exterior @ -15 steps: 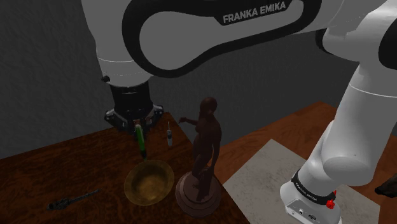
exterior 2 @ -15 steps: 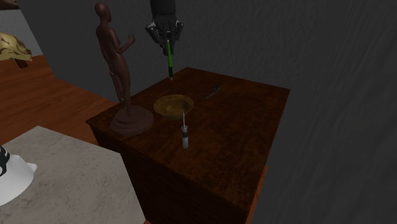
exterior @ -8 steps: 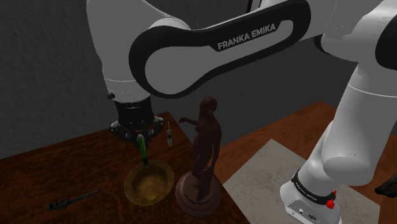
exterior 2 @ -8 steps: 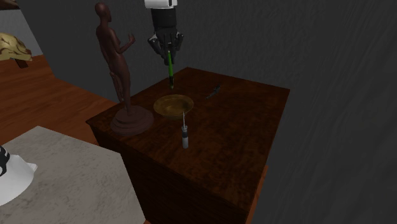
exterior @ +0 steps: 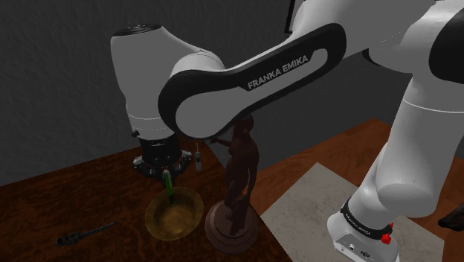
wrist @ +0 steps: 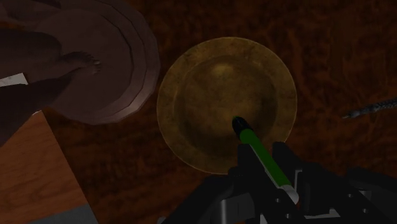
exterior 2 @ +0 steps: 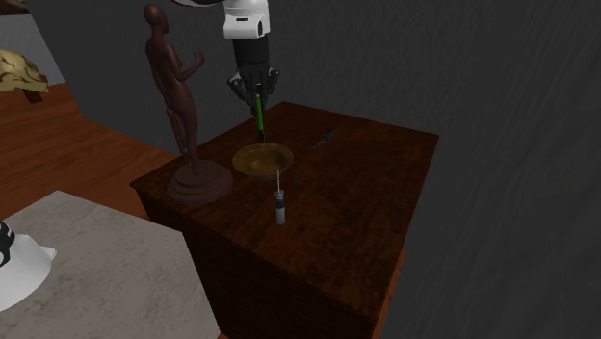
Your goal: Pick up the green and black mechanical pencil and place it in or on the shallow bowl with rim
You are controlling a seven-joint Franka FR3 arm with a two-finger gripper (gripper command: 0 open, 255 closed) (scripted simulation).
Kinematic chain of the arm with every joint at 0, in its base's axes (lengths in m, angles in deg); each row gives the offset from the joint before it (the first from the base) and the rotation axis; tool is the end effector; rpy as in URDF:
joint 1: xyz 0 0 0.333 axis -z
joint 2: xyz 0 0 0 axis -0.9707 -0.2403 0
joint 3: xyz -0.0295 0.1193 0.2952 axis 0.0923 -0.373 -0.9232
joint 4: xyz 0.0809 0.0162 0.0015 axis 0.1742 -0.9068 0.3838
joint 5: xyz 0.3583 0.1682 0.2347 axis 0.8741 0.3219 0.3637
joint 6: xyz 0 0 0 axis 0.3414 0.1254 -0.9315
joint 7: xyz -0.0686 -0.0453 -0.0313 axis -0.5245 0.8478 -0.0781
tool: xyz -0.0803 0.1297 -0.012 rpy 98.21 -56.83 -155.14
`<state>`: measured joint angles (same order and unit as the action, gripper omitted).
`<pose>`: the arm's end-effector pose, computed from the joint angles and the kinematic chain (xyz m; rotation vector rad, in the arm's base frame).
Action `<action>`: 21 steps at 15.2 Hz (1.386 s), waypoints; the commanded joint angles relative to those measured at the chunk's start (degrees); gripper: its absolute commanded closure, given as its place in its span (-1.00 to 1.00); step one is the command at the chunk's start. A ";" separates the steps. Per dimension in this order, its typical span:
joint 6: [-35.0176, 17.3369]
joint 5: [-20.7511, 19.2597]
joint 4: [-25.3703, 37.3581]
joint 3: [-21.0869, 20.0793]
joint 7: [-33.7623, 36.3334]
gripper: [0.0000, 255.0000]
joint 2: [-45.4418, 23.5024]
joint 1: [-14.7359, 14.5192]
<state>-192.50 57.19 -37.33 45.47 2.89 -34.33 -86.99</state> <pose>0.4272 0.5139 0.3735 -3.0491 0.6865 -0.0096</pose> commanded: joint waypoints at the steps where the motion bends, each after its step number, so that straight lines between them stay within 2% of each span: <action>1: -1.56 -0.31 -1.32 0.14 0.13 1.00 -0.31 0.04; 3: -2.89 -0.81 -2.23 0.29 0.46 1.00 -0.88 -0.08; 11: -2.88 -0.81 -2.22 0.29 0.46 1.00 -0.88 -0.08; 12: -2.88 -0.81 -2.22 0.29 0.46 -1.00 -0.88 -0.08; 17: -2.88 -0.81 -2.22 0.29 0.46 -1.00 -0.88 -0.08; 21: 3.69 1.34 2.52 -0.31 -0.99 -1.00 1.63 0.47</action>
<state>-190.35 58.11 -35.91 45.29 2.17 -33.17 -86.60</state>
